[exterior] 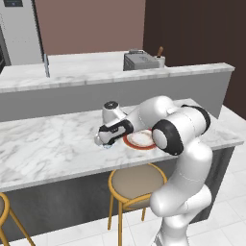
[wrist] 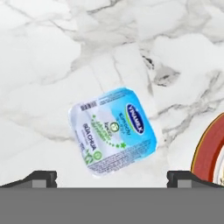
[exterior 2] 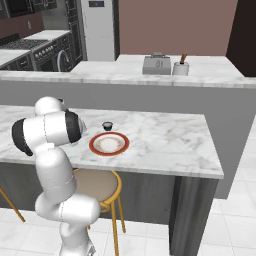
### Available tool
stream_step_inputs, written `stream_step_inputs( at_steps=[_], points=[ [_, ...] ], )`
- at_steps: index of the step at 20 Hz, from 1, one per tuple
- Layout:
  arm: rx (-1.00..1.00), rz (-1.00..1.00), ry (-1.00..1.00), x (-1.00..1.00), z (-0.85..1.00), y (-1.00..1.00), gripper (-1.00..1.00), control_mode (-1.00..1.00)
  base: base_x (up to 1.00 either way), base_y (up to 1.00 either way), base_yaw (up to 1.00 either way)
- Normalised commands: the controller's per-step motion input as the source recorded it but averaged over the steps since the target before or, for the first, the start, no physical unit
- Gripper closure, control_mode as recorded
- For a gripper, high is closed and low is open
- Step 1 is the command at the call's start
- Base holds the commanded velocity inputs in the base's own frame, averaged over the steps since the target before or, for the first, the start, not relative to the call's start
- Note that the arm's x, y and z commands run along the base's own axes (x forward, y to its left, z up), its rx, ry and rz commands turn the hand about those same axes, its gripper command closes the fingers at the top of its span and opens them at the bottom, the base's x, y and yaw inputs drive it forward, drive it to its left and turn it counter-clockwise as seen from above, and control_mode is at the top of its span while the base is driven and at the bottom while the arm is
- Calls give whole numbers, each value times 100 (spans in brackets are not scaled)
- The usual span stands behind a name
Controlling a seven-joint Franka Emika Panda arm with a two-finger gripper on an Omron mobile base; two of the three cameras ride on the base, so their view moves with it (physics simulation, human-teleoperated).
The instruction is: Place two yogurt containers on each plate.
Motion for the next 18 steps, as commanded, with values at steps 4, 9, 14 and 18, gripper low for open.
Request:
stream_step_inputs(
  at_steps=[4, 9, 14, 18],
  points=[
    [0, -9, 0, 36, -5, 0, -100, -100, 0, 0, 0],
    [0, -4, 0, 24, -6, 1, -100, -100, 0, 0, 0],
    [0, 0, 0, 8, -1, 14, -100, -100, 0, 0, 0],
    [0, 0, 3, 6, -7, 21, -100, -100, 0, 0, 0]
  ],
)
